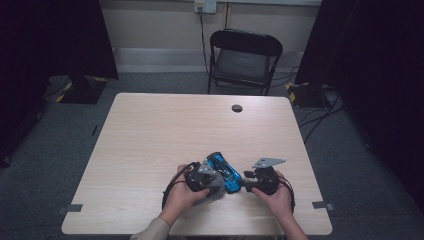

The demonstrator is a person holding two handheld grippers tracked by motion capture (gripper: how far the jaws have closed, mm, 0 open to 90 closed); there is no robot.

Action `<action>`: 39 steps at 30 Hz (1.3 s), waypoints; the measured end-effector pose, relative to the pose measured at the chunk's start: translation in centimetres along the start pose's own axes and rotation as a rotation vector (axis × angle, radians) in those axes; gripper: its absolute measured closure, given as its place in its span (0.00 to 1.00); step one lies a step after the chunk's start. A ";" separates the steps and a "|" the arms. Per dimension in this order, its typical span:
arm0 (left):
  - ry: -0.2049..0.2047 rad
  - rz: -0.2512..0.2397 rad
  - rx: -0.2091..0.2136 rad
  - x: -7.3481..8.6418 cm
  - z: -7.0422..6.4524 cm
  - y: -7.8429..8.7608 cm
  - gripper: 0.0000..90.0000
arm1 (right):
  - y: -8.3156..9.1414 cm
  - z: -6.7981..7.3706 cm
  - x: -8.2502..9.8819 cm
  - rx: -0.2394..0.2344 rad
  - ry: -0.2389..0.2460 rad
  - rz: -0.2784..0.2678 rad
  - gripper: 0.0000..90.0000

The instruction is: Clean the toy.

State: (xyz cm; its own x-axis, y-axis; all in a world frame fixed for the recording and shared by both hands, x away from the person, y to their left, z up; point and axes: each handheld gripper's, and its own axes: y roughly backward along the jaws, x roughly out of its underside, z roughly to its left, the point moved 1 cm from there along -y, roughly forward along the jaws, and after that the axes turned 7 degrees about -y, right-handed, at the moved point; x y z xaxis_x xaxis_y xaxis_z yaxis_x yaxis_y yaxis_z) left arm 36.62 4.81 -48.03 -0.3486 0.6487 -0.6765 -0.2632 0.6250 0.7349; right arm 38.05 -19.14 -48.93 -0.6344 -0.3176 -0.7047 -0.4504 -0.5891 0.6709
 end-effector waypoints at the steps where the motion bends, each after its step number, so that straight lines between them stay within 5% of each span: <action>1: -0.004 0.000 0.002 0.0 -0.2 0.0 0.77 | 0.0 0.0 0.0 0.000 0.001 0.000 0.59; 16: -0.040 -0.005 0.082 0.0 -2.3 0.1 0.77 | 0.0 -0.1 0.1 -0.004 -0.005 -0.005 0.58; 31: 0.051 -0.014 -0.077 3.4 2.6 5.3 0.77 | 0.0 -0.2 0.1 -0.003 -0.010 -0.009 0.57; 39: 0.116 -0.004 -0.135 6.1 4.5 6.1 0.76 | 0.0 -0.2 0.1 0.005 -0.016 -0.005 0.52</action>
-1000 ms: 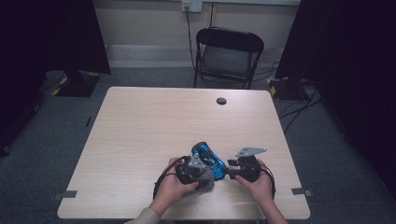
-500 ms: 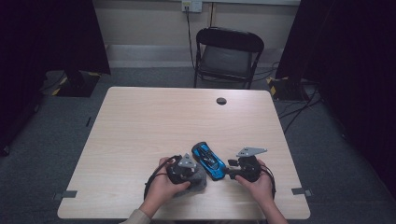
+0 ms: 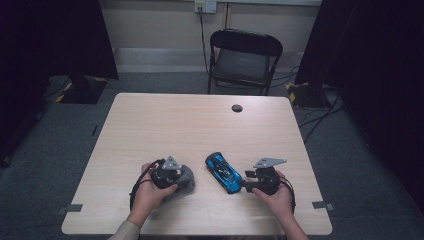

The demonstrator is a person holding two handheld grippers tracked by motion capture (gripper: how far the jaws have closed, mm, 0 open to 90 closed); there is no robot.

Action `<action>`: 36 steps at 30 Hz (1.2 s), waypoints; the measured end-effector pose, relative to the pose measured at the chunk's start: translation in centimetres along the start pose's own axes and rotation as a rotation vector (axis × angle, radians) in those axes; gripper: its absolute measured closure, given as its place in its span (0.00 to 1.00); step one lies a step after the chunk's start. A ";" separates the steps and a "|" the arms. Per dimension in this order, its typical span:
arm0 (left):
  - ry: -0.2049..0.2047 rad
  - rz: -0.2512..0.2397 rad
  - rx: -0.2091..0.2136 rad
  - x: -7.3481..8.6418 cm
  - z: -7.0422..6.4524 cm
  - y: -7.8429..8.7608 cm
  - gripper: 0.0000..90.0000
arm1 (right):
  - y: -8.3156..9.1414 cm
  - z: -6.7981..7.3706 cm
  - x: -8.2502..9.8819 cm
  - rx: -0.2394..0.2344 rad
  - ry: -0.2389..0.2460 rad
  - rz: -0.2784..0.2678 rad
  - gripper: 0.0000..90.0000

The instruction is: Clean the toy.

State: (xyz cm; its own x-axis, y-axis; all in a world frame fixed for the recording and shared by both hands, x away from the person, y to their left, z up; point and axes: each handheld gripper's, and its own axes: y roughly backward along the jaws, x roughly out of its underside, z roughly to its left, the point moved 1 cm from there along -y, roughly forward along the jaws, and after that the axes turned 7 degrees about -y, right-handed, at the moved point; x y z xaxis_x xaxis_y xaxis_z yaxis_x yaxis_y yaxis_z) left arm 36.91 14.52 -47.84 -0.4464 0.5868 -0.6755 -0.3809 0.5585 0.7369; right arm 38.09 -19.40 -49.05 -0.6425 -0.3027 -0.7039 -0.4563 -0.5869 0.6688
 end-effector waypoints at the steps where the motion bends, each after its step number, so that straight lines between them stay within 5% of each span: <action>1: 0.010 -0.013 0.004 0.2 0.1 0.0 0.76 | 0.0 -0.1 0.0 0.002 -0.001 0.001 0.50; 7: -0.010 -0.030 -0.020 0.3 0.3 0.0 0.71 | 0.1 -0.2 -0.1 0.020 -0.004 0.014 0.41; 15: -0.058 -0.036 -0.072 0.6 0.5 0.9 0.32 | 0.8 0.2 -0.9 0.039 0.008 0.003 0.30; 30: -0.059 -0.015 -0.050 2.0 -0.1 1.3 0.29 | -2.8 4.1 -4.0 0.033 0.093 0.060 0.17; 36: -0.066 -0.011 -0.043 2.0 -0.3 1.4 0.29 | -4.9 4.5 -5.2 0.073 0.088 0.081 0.16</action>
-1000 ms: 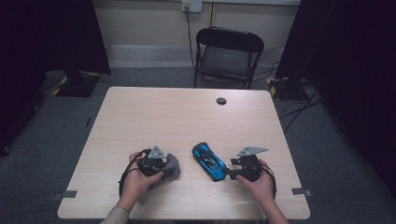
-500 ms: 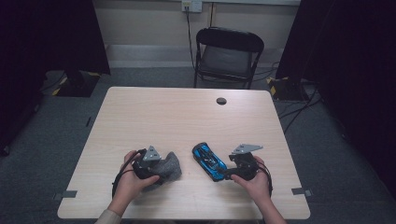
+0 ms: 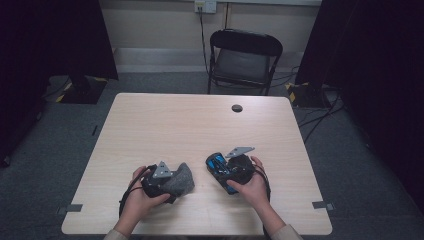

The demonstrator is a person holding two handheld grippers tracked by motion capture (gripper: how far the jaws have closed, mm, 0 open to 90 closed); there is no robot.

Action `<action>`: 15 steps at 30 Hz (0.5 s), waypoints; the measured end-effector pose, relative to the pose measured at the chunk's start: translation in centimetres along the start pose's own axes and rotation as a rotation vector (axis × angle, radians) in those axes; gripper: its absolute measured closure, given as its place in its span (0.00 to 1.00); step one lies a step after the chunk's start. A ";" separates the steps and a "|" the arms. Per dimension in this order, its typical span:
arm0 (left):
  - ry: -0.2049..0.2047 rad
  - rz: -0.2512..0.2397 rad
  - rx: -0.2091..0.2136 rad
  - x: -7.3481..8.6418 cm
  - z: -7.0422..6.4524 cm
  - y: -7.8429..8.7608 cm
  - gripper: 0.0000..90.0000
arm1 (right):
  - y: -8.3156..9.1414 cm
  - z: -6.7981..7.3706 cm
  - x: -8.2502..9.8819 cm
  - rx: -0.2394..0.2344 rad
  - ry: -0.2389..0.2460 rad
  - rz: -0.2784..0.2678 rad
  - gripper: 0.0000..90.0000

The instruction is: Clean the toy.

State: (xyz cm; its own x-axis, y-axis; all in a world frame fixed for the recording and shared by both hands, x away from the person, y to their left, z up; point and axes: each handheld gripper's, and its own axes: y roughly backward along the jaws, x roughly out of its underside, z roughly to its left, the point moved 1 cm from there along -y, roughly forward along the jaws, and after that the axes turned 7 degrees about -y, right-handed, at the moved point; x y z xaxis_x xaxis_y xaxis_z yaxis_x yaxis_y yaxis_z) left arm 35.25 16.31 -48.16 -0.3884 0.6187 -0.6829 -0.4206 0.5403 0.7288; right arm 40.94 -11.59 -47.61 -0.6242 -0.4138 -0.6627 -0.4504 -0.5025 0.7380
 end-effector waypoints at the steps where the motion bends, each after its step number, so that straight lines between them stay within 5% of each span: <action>1: 0.001 -0.001 0.002 0.0 0.0 0.0 0.29 | -0.3 0.1 -0.1 0.002 0.000 0.006 0.16; 15: 0.015 -0.005 0.003 0.4 0.4 -0.1 0.28 | -3.0 0.4 -0.6 0.024 -0.055 0.048 0.15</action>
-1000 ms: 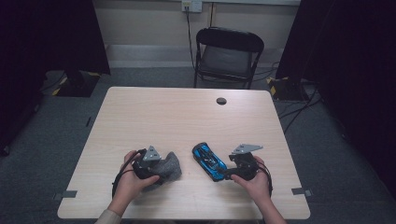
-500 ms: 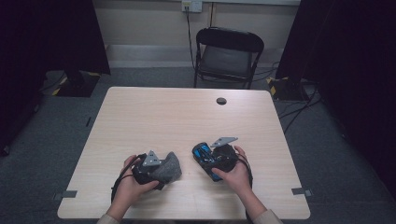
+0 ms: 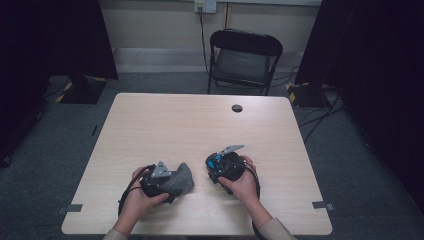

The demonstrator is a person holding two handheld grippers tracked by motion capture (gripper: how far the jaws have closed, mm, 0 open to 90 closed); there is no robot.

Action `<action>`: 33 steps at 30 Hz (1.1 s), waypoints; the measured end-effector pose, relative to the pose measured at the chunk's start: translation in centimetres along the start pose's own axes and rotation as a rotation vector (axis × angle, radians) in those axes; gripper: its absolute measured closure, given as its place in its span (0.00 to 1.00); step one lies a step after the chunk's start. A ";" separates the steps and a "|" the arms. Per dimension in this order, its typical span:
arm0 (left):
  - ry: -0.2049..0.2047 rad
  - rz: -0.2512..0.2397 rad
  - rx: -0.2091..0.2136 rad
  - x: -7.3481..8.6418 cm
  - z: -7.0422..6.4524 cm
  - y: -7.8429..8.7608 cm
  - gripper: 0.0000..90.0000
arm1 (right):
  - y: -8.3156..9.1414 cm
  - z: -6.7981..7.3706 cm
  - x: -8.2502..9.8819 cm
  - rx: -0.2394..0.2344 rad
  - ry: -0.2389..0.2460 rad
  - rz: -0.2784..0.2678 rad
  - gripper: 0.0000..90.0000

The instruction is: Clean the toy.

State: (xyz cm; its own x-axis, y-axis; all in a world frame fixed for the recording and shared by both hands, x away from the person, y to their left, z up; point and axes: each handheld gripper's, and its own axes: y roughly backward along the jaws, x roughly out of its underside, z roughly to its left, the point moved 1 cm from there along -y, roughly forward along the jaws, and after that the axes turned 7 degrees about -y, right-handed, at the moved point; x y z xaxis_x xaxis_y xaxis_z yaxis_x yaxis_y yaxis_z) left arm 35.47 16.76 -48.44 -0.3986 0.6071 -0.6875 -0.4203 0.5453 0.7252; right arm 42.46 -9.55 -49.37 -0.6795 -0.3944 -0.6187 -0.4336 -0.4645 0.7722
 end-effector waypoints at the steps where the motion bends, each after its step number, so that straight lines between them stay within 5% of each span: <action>1: 0.000 -0.001 -0.001 0.0 0.0 0.0 0.29 | -0.1 0.0 0.0 -0.004 -0.001 0.002 0.15; 10: 0.011 -0.010 0.005 0.2 0.2 0.1 0.29 | -0.7 0.5 -0.2 0.052 0.040 0.003 0.16; 16: 0.012 -0.008 0.009 0.1 0.2 0.0 0.29 | -0.5 0.2 -0.1 0.048 0.039 -0.017 0.25; 33: 0.008 -0.003 -0.001 0.1 0.1 0.0 0.29 | 1.4 -0.5 1.8 0.020 0.080 0.024 0.25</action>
State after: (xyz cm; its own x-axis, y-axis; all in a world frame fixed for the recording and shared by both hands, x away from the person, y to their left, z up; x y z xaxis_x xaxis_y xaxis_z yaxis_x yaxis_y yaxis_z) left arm 35.48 16.90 -48.48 -0.4040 0.6007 -0.6899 -0.4220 0.5468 0.7232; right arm 40.94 -11.31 -49.45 -0.6404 -0.4679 -0.6090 -0.4298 -0.4388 0.7891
